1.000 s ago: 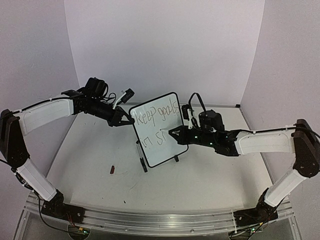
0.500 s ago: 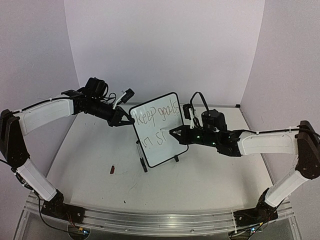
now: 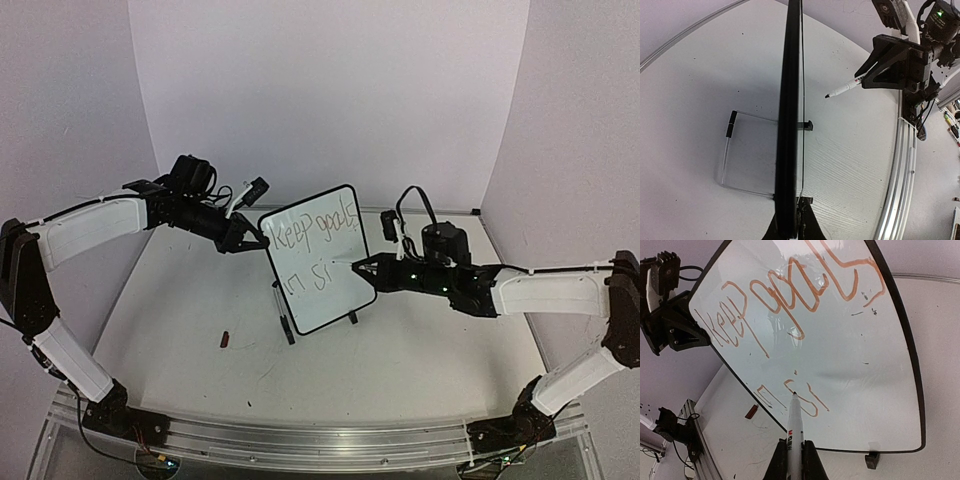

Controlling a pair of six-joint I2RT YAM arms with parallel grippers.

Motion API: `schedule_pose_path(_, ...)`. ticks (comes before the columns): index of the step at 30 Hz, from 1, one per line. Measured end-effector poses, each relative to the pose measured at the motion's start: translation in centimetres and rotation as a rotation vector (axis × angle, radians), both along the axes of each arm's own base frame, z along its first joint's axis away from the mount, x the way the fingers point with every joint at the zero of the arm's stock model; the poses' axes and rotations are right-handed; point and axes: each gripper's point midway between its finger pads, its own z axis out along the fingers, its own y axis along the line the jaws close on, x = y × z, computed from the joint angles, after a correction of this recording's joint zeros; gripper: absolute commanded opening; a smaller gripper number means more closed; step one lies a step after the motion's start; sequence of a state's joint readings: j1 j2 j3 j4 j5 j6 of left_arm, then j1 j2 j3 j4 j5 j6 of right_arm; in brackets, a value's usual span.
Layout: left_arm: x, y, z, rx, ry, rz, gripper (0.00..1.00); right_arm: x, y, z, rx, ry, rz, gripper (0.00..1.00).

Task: Write a sentence on the whiteboard

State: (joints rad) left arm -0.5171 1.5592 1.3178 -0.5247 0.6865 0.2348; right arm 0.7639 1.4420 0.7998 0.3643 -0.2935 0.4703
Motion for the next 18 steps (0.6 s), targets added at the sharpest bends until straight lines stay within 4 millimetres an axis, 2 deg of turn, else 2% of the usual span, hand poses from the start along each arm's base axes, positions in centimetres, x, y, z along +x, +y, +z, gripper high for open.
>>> schedule_pose_path(9,0.0,0.0,0.0,0.000,0.000,0.000,0.00,0.6,0.0,-2.2,-0.034,0.036,-0.003,0.00)
schedule_pose_path(18,0.0,0.0,0.0,0.000,0.000,0.000,0.00,1.4,-0.6,-3.1,-0.053,0.045,-0.039,0.00)
